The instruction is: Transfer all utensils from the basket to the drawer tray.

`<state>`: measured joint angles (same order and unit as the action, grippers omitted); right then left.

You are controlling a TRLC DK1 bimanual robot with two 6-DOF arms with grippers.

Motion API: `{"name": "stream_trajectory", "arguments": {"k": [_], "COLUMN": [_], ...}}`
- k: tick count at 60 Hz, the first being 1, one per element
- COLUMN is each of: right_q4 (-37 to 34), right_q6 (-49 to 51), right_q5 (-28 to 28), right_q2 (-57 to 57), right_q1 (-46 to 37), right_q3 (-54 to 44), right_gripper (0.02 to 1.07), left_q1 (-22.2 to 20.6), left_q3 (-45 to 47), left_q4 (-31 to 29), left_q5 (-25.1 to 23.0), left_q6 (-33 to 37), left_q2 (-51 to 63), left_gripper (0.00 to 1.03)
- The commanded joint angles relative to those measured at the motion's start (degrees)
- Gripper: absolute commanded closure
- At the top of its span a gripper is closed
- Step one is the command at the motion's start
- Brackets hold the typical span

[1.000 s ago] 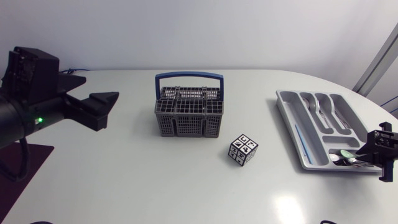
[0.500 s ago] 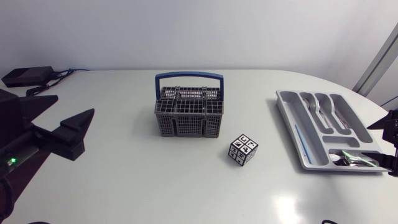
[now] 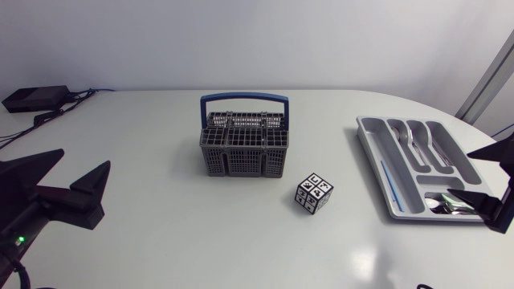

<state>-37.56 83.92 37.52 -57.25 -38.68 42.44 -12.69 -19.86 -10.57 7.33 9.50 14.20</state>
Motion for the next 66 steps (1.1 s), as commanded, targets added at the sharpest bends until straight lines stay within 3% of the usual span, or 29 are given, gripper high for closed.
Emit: {"name": "stream_trajectory", "arguments": {"k": [1, 13, 23, 35, 50, 66], "right_q4": [-0.58, 5.66, 14.27, 19.37, 22.09, 26.37], "right_q6": [-7.63, -25.3, -39.53, -49.29, -55.53, -63.39], "right_q5": [0.45, -0.6, -6.49, -21.43, -35.94, -36.37], "right_q2": [3.64, 13.31, 24.82, 37.83, 48.9, 51.21], "right_q1": [2.64, 8.97, 14.95, 28.3, 37.62, 37.91], "right_q3": [-3.41, -7.98, -13.7, -20.02, -25.12, -29.91], "right_gripper": [0.06, 0.06, 0.06, 0.06, 0.06, 0.06], "left_q1": [1.77, 5.58, 8.73, 12.65, 12.69, 12.69], "left_q3": [3.19, 9.01, 13.82, 19.8, 19.86, 19.86], "left_q4": [1.65, 4.76, 7.34, 10.54, 10.57, 10.57], "left_q5": [-0.98, -3.19, -5.03, -7.31, -7.33, -7.33], "left_q6": [-2.22, -4.76, -6.86, -9.47, -9.5, -9.5], "left_q2": [-1.99, -6.25, -9.78, -14.15, -14.2, -14.2], "left_gripper": [0.06, 0.06, 0.06, 0.06, 0.06, 0.07]}}
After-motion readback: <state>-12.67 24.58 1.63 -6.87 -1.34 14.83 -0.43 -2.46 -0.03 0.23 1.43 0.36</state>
